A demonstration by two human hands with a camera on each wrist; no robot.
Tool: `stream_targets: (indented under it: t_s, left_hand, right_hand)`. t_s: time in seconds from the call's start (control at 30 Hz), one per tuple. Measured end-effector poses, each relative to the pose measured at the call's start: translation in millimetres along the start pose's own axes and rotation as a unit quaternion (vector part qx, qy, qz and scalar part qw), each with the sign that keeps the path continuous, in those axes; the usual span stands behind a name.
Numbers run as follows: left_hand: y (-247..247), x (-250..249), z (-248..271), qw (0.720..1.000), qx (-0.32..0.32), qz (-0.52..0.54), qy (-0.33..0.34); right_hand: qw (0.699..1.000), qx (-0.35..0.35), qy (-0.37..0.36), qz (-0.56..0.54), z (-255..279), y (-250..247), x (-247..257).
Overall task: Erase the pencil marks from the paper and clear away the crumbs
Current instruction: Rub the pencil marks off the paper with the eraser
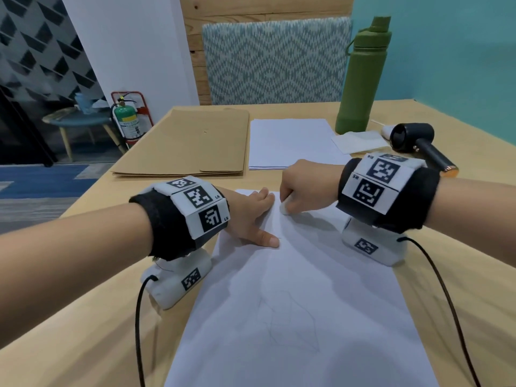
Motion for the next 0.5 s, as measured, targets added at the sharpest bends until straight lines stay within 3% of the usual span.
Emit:
stream_targets:
  t_s: [0.17, 0.37, 0.5]
  left_hand:
    - [1.8, 0.0, -4.3, 1.000, 0.003, 0.010, 0.022]
    - [-0.3, -3.0, 4.8, 1.000, 0.014, -0.009, -0.006]
    - [-0.6, -0.7, 3.4, 1.000, 0.011, -0.008, -0.008]
  right_hand:
    - [0.995, 0.088, -0.047, -0.014, 19.1, 18.0, 22.3]
    - [0.999, -0.016, 0.037, -0.011, -14.3, -7.6, -20.7]
    - [0.995, -0.039, 0.036, -0.081, -10.7, -21.0, -32.9]
Point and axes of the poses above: each hand's wrist, its own z-axis away from the middle knuckle, its own y-axis out of the palm, x = y × z, the point moved 10 cm from there along -z, towards the middle knuckle, and after that the axes turned 2 degrees about x, right-handed, at the moved point
